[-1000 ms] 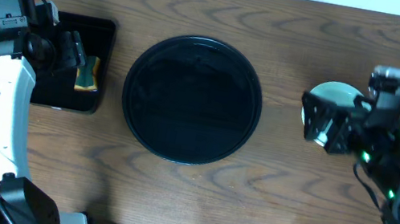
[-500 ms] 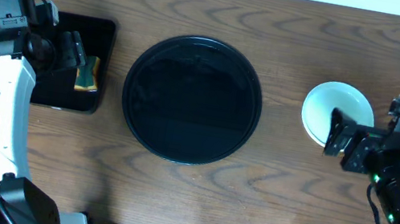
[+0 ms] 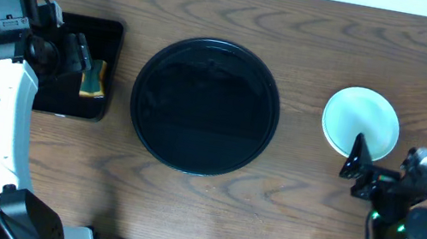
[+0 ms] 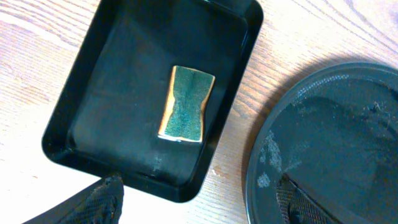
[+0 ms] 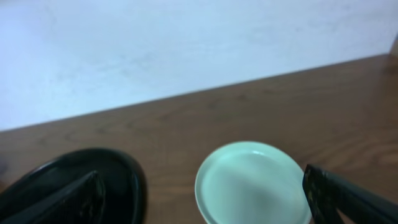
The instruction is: Clean dirty plates on tray and stack at the side
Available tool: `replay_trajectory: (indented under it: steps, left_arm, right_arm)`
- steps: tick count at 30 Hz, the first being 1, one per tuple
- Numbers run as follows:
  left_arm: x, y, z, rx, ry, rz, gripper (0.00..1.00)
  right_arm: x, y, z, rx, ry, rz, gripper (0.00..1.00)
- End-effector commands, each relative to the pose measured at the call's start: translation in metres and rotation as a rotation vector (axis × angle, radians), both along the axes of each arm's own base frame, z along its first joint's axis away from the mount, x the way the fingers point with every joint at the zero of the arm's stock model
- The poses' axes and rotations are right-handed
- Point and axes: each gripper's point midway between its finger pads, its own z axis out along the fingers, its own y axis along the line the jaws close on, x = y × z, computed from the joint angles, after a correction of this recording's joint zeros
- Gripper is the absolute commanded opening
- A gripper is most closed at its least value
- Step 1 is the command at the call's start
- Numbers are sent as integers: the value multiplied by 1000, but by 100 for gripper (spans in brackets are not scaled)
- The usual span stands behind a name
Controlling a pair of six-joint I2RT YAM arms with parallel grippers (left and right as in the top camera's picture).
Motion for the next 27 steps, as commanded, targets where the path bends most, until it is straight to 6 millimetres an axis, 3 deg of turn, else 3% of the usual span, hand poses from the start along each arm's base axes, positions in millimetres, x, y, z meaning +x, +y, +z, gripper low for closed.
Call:
replay_trajectory:
  steps: [1,8,17,27]
  left_arm:
    - [0,-1,-2,-16,6,8,79]
    - [0,-1,-2,-16,6,8,80]
    - [0,-1,-2,-16,6,8,79]
    - [0,-1,-2,-16,6,8,79]
  right_arm:
    - [-4,3,-28,-6,-35,25,99]
    - [-10,6,-66,-1,-94,44,99]
    - [-16,7,-92,0,-92,49,99]
    - [-18,8,-89,-66,-110,64,99]
